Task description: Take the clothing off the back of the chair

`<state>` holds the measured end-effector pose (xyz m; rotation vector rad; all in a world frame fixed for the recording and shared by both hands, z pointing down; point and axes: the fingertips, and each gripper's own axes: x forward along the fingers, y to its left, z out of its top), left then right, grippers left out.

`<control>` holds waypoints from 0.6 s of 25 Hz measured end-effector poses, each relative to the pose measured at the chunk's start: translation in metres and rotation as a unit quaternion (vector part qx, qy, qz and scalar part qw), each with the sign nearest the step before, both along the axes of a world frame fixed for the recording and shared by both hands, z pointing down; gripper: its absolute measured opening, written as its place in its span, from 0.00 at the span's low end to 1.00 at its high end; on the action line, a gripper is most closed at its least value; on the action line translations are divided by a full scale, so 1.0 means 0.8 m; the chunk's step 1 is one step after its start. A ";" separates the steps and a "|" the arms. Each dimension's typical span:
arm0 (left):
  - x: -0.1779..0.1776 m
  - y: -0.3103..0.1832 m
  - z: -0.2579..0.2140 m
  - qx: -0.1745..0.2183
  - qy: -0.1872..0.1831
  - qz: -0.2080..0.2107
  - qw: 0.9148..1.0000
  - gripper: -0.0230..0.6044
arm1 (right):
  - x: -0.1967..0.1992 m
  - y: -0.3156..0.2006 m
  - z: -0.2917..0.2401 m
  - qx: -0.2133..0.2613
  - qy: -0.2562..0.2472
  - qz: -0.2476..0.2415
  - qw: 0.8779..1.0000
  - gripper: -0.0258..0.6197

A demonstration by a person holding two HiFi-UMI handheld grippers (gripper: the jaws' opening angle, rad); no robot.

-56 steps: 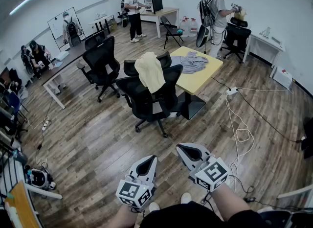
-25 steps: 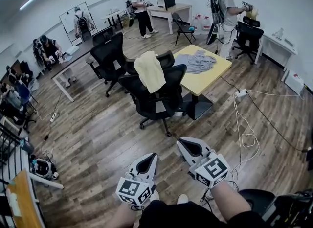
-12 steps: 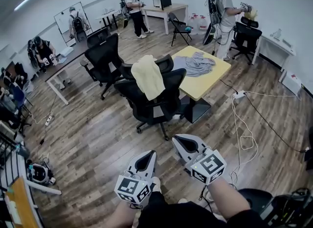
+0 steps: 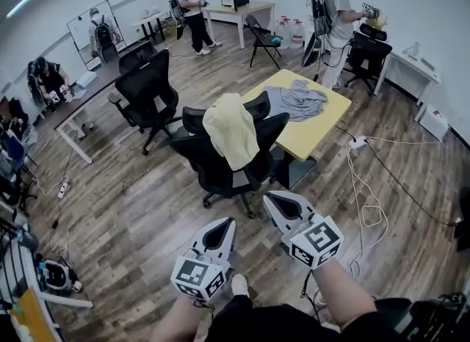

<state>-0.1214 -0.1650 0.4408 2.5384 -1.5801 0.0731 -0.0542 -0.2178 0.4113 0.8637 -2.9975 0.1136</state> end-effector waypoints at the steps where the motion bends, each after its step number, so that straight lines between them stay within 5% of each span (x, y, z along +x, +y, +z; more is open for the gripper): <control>1: -0.010 -0.013 0.000 0.001 0.000 0.002 1.000 0.06 | -0.008 -0.012 0.000 0.001 0.001 0.004 1.000 0.06; 15: -0.105 -0.149 0.003 0.002 0.010 0.046 0.999 0.06 | -0.096 -0.166 0.005 -0.013 -0.001 0.077 0.997 0.06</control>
